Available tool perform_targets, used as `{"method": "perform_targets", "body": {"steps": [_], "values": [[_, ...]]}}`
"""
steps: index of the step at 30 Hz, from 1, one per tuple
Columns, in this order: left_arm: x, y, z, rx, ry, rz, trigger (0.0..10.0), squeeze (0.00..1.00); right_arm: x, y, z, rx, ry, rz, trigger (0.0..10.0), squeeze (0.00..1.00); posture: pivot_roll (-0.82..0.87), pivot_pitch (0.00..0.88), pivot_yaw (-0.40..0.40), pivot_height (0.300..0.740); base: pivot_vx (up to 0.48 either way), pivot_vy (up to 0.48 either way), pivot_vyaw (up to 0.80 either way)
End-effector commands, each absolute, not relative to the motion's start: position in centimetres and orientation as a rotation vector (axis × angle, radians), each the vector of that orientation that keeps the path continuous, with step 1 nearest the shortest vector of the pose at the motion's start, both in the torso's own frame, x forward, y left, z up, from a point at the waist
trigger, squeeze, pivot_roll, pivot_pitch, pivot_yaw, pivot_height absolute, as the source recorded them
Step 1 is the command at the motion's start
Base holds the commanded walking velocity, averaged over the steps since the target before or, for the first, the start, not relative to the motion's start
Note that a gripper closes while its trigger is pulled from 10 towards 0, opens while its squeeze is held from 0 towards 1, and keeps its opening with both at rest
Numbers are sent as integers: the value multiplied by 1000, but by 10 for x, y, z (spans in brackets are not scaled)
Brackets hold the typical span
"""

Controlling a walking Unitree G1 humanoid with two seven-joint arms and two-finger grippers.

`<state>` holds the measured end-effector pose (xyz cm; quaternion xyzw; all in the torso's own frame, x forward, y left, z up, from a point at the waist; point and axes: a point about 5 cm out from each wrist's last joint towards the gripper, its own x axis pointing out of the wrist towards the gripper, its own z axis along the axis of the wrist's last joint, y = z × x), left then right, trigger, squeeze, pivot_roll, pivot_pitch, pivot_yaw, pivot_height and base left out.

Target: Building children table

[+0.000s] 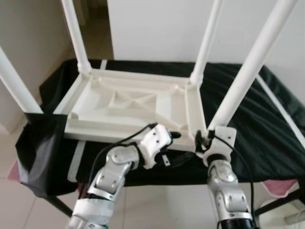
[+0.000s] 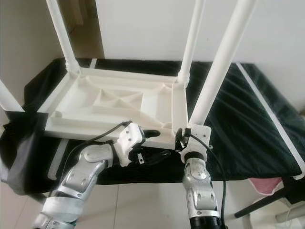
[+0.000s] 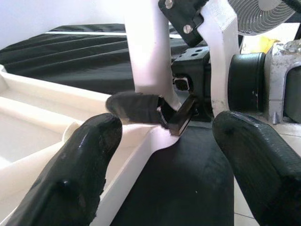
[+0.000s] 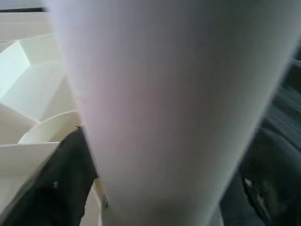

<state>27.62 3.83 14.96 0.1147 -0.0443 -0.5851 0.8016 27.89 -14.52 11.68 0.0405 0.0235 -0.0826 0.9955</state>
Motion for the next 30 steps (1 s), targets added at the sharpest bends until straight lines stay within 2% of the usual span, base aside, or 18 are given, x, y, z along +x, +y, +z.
{"method": "perform_targets", "body": {"steps": [1, 9, 12, 13, 14, 15, 30], "values": [[280, 37, 151, 251, -115, -1167, 10000, 0, 279, -142, 118, 105, 33, -121, 10000, 1000, -12, 10, -37, 740, 0, 0, 0], [281, 35, 152, 258, -120, -1174, 10000, 0, 284, -158, 128, 77, -34, -1, 10000, 1000, -8, 10, -45, 740, 0, 0, 0], [279, 33, 152, 259, -121, -1195, 10000, 0, 286, -168, 131, 23, -63, 112, 10000, 1000, -4, 11, -46, 740, 0, 0, 0], [276, 30, 153, 265, -128, -1228, 10000, 0, 286, -173, 130, -2, -64, 178, 10000, 329, -4, 11, -48, 740, 0, 0, 0], [276, 30, 153, 265, -128, -1228, 10000, 0, 286, -173, 130, -2, -64, 178, 10000, 329, -4, 11, -48, 740, 0, 0, 0], [275, 29, 153, 263, -131, -1242, 10000, 0, 286, -175, 131, -17, -67, 206, 10000, 0, -5, 10, -47, 740, 0, 0, 0], [278, 34, 159, 276, -146, -1243, 10000, 0, 283, -182, 135, -19, -86, 303, 10000, 0, -6, 9, -45, 740, 0, 0, 0]]}}
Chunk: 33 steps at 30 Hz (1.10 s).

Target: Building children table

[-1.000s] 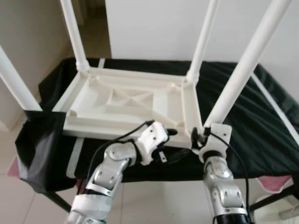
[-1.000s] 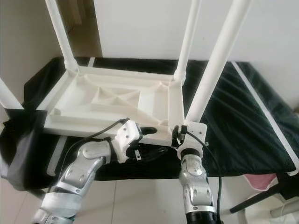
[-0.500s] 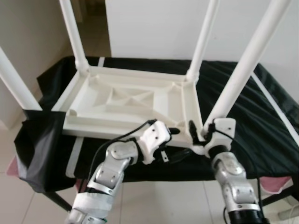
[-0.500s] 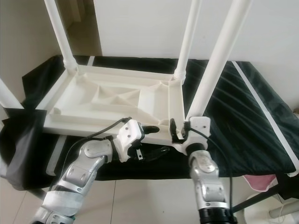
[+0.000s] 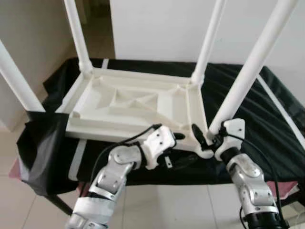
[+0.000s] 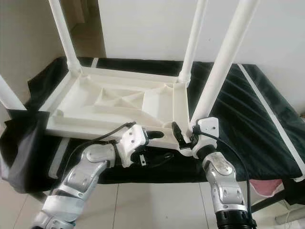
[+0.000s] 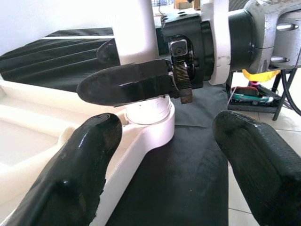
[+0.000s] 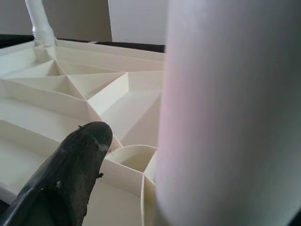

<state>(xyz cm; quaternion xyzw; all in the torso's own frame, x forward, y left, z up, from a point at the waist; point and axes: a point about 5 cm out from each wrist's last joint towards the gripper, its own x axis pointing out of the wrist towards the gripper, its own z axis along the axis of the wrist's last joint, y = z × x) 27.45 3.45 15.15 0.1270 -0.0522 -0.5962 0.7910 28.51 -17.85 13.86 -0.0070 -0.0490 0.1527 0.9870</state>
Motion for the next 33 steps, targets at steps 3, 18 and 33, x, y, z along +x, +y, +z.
{"method": "perform_targets", "body": {"steps": [3, 18, 33], "values": [[279, 35, 161, 268, -153, -1228, 10000, 0, 282, -182, 133, -11, -89, 300, 10000, 0, -6, 6, -43, 740, 0, 0, 0], [282, 38, 166, 263, -158, -1204, 10000, 0, 282, -190, 121, -76, -7, 469, 0, 0, -27, 0, -15, 740, 0, 0, 0], [279, 44, 155, 255, -125, -1156, 10000, 0, 273, -183, 110, -25, 19, 355, 10000, 0, -15, 0, -33, 740, 0, 0, 0]]}}
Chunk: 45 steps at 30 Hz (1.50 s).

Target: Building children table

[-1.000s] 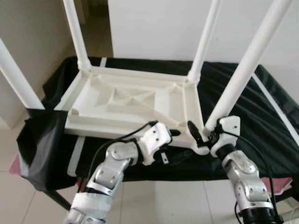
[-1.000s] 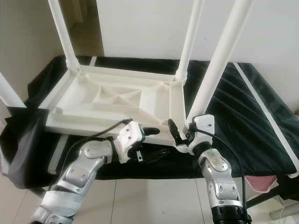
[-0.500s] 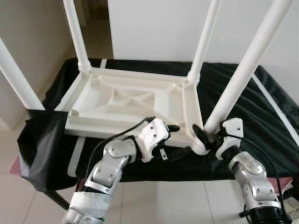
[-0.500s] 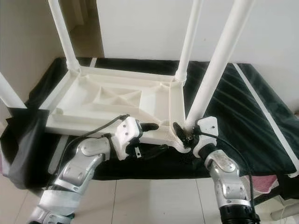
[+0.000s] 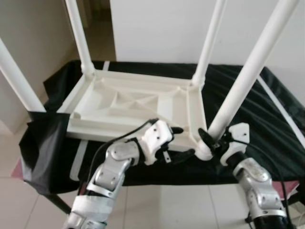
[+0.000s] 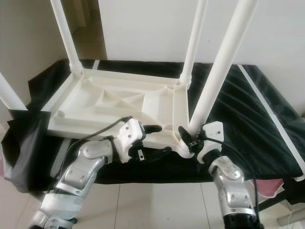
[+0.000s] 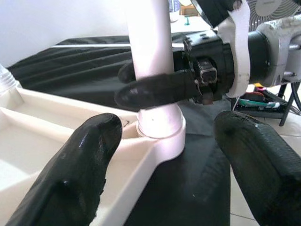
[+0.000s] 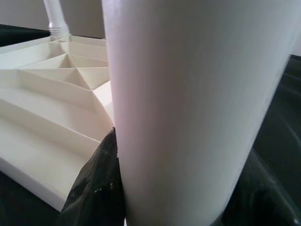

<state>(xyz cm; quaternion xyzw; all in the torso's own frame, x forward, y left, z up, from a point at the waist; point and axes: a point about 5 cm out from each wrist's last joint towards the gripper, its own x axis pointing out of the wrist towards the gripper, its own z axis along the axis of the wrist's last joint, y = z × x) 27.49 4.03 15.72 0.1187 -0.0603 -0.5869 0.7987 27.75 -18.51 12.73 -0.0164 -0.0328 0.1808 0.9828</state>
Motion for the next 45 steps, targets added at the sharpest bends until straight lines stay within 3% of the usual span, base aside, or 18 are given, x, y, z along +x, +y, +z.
{"method": "perform_targets", "body": {"steps": [1, 4, 17, 23, 24, 26, 33, 34, 45], "values": [[280, 44, 153, 255, -120, -1151, 10000, 0, 273, -183, 111, -19, 11, 321, 10000, 0, -16, 0, -32, 740, 0, 0, 0], [281, 45, 152, 255, -116, -1146, 10000, 0, 273, -183, 112, -12, 6, 293, 10000, 0, -19, 0, -32, 740, 0, 0, 0], [287, 48, 152, 268, -116, -1120, 10000, 0, 277, -185, 98, 50, 67, -200, 10000, 0, -20, 0, -28, 740, 0, 0, 0], [288, 47, 154, 275, -123, -1122, 10000, 0, 278, -177, 96, 80, 67, -256, 10000, 0, -6, 0, -19, 740, 0, 0, 0], [289, 47, 154, 281, -126, -1125, 10000, 0, 279, -171, 96, 83, 66, -261, 10000, 957, -4, 0, -14, 740, 0, 0, 0], [290, 48, 155, 291, -127, -1129, 10000, 0, 281, -167, 96, 88, 59, -252, 10000, 1000, -2, 0, -9, 740, 0, 0, 0], [297, 53, 158, 316, -133, -1121, 10000, 0, 283, -167, 102, 96, 23, -245, 10000, 1000, -6, 0, 1, 740, 0, 0, 0], [296, 52, 159, 315, -136, -1120, 10000, 0, 281, -167, 103, 98, 12, -230, 10000, 0, -6, 0, 0, 740, 0, 0, 0], [295, 52, 156, 312, -145, -1108, 10000, 0, 267, -170, 107, 41, -31, -165, 10000, 0, -11, 0, -16, 740, 0, 0, 0]]}}
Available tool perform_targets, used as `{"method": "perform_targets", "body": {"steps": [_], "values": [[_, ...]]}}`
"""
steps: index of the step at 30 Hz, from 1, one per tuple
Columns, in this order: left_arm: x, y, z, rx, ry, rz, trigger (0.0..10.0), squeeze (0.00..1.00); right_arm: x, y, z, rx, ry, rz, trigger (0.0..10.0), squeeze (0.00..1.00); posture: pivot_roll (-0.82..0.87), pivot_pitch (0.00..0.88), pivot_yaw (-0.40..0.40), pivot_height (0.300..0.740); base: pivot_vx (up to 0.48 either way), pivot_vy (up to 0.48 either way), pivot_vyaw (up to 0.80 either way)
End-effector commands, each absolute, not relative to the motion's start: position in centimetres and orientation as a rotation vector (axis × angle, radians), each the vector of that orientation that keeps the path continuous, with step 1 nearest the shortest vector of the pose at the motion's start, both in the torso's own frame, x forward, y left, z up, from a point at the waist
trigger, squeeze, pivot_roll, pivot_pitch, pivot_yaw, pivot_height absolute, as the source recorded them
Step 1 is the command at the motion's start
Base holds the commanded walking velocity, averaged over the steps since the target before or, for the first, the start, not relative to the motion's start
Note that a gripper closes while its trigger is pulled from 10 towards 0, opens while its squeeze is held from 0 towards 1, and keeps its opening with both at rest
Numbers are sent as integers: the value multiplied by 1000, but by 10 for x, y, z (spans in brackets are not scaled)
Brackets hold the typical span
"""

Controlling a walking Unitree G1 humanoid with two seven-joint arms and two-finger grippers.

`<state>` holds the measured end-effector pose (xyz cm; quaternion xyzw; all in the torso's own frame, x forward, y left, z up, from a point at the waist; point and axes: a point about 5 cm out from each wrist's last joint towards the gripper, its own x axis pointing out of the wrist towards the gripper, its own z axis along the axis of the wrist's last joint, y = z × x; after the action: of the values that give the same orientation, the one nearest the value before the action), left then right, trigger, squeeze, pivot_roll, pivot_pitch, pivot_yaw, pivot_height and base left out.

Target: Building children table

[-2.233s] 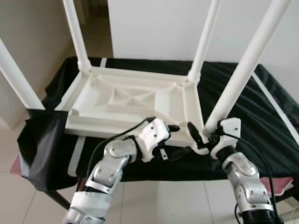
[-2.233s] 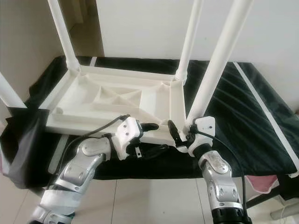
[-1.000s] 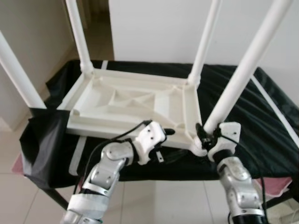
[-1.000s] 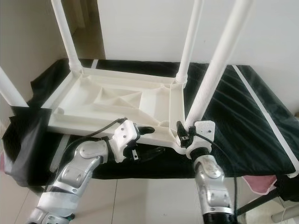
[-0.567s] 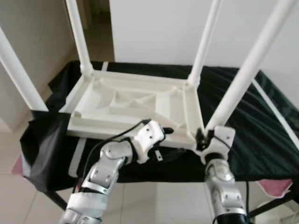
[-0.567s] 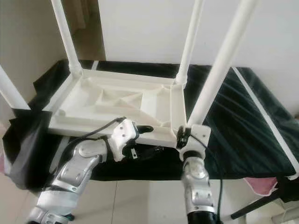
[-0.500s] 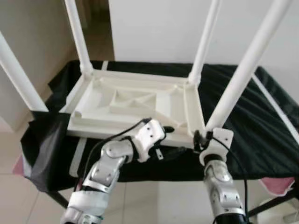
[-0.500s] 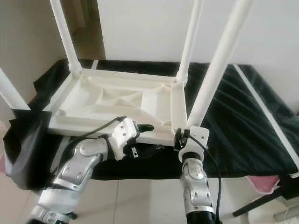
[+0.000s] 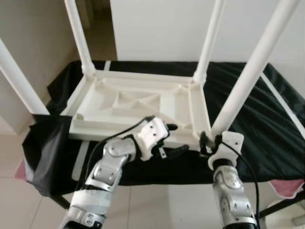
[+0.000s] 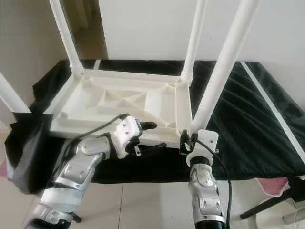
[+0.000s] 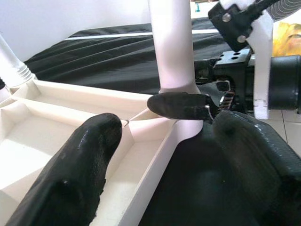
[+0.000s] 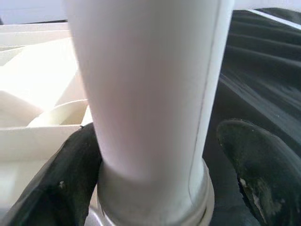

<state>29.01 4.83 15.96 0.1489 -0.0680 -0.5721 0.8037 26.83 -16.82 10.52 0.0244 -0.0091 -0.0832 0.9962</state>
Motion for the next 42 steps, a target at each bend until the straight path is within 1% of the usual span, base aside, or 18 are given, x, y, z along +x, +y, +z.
{"method": "perform_targets", "body": {"steps": [1, 4, 7, 22, 32, 42], "values": [[295, 52, 156, 312, -145, -1108, 10000, 0, 267, -170, 107, 41, -31, -165, 10000, 0, -11, 0, -16, 740, 0, 0, 0], [296, 54, 157, 308, -148, -1092, 10000, 0, 261, -169, 109, 14, -43, -143, 10000, 0, -12, 0, -22, 740, 0, 0, 0], [298, 58, 158, 305, -154, -1073, 10000, 0, 251, -164, 109, -2, -61, -86, 10000, 0, -14, 0, -26, 740, 0, 0, 0], [297, 58, 159, 297, -160, -1073, 10000, 0, 247, -159, 116, 13, -104, -79, 10000, 0, -27, 0, -21, 740, 0, 0, 0], [294, 58, 159, 295, -154, -1091, 10000, 0, 256, -171, 121, 11, -122, -117, 10000, 0, -26, 0, -16, 740, 0, 0, 0], [287, 55, 156, 294, -142, -1121, 10000, 0, 265, -195, 127, -17, -136, -166, 10000, 0, -19, 0, -28, 740, 0, 0, 0]]}}
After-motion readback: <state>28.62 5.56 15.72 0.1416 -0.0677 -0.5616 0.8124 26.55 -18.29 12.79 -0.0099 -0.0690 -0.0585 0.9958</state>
